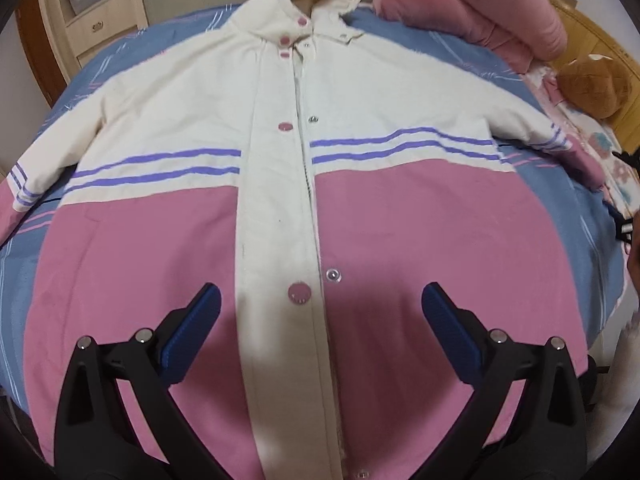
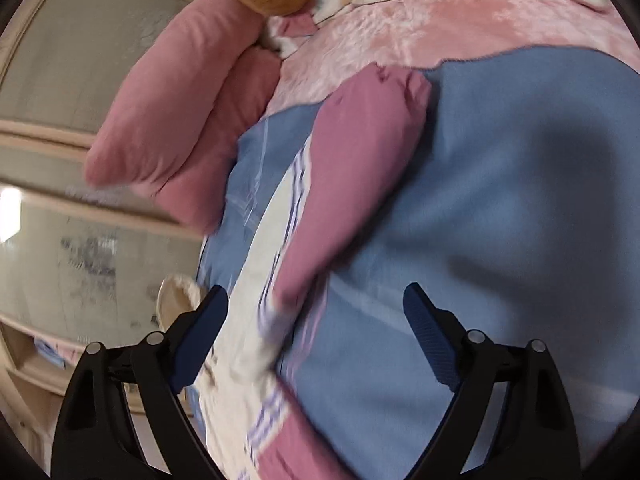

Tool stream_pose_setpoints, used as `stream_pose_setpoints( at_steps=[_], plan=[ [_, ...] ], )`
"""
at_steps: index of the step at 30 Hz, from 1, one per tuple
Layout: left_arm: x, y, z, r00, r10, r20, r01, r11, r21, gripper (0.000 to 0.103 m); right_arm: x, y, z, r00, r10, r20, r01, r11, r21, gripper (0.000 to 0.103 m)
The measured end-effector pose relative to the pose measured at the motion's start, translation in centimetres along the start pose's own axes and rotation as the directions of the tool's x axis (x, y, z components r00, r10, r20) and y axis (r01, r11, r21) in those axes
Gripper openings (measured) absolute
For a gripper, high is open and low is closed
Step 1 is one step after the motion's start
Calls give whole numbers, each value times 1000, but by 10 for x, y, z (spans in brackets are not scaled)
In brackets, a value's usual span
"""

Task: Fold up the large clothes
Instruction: 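Grasp the pink sleeve cuff with the right tool and lift it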

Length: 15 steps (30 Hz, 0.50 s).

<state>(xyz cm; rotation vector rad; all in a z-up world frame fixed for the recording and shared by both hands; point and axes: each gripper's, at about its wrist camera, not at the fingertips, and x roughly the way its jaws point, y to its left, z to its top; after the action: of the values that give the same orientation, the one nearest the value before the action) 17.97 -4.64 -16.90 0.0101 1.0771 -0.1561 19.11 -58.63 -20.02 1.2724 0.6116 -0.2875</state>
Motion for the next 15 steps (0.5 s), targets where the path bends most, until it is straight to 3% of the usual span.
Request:
stream_pose_setpoints(
  at_steps=[3, 5, 6, 10, 13, 15],
  plan=[
    [14, 3, 7, 1000, 9, -21, -10, 1000, -15, 101, 36, -9, 29, 999, -46, -22, 46, 999, 10, 77],
    [22, 6, 11, 999, 22, -38, -22, 1000, -15, 101, 49, -22, 44, 999, -37, -3, 38, 996, 77, 43],
    [25, 6, 13, 999, 29, -44, -30, 1000, -10, 101, 49, -22, 48, 999, -51, 14, 50, 996, 77, 13],
    [23, 18, 20, 998, 62, -33, -62, 998, -7, 101, 27, 36, 46, 991, 69, 114, -61, 995, -75, 8],
    [19, 32, 28, 998, 57, -12, -58, 997, -51, 101, 16, 112, 14, 954, 301, -7, -297, 937, -183, 8],
    [17, 41, 33, 999, 39, -4, -40, 996, -82, 101, 17, 166, -29, 915, 373, -151, -401, 872, -279, 9]
  ],
)
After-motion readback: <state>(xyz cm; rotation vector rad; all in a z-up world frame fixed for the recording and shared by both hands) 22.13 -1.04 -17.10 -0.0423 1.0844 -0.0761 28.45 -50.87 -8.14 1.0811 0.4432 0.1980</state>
